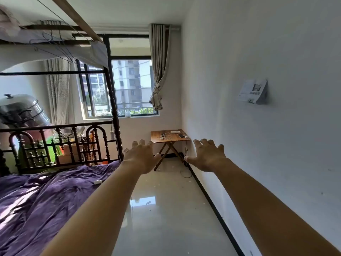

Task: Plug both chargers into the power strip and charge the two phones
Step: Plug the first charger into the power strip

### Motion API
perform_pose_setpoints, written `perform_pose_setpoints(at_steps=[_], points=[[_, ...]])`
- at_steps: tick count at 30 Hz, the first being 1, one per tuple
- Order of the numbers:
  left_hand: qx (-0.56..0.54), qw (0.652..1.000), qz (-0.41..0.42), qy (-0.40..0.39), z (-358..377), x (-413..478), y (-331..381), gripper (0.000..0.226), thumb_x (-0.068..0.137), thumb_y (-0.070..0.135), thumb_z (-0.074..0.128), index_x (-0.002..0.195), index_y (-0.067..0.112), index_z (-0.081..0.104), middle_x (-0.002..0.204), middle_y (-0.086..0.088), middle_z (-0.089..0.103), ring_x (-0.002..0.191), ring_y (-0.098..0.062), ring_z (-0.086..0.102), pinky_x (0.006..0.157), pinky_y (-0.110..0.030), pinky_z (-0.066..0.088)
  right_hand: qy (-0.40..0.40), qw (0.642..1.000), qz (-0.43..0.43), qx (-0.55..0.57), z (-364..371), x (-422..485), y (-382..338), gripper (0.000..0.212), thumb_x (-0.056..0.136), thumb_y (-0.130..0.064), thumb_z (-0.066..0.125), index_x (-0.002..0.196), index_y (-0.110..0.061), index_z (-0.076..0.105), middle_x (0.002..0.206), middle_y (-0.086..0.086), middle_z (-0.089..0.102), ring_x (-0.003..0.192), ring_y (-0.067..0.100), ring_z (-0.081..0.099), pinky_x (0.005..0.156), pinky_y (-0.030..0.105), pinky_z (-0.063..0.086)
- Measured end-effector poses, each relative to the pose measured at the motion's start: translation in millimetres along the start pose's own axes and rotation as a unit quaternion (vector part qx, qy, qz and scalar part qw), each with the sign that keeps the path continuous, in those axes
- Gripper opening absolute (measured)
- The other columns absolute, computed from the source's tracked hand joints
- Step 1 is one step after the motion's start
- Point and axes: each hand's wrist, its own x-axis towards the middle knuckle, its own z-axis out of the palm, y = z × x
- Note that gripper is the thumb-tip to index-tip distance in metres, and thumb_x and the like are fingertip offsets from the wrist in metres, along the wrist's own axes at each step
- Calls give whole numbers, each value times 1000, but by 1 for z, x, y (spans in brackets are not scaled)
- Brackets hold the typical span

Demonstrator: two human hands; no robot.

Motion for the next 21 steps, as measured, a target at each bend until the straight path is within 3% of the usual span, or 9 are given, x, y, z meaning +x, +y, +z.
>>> perform_pose_setpoints(at_steps=[14, 21], points=[[2, 1000, 7, -15, 71, 187, 12, 62, 93, 48, 43, 147, 19, 33, 150, -10, 37, 136, -31, 33, 102, -51, 36, -17, 999, 1, -44, 61, 187, 44, 80, 87, -61, 44, 148, -18, 15, 156, 9, 18, 141, 28, 16, 110, 54, 18], [-9, 999, 3, -39, 117, 287, -6, 61, 93, 43, 44, 147, 17, 33, 149, -12, 37, 134, -32, 34, 100, -47, 39, -16, 999, -11, -30, 105, 295, 49, 75, 86, -59, 46, 145, -19, 21, 154, 9, 23, 139, 29, 21, 108, 55, 21]])
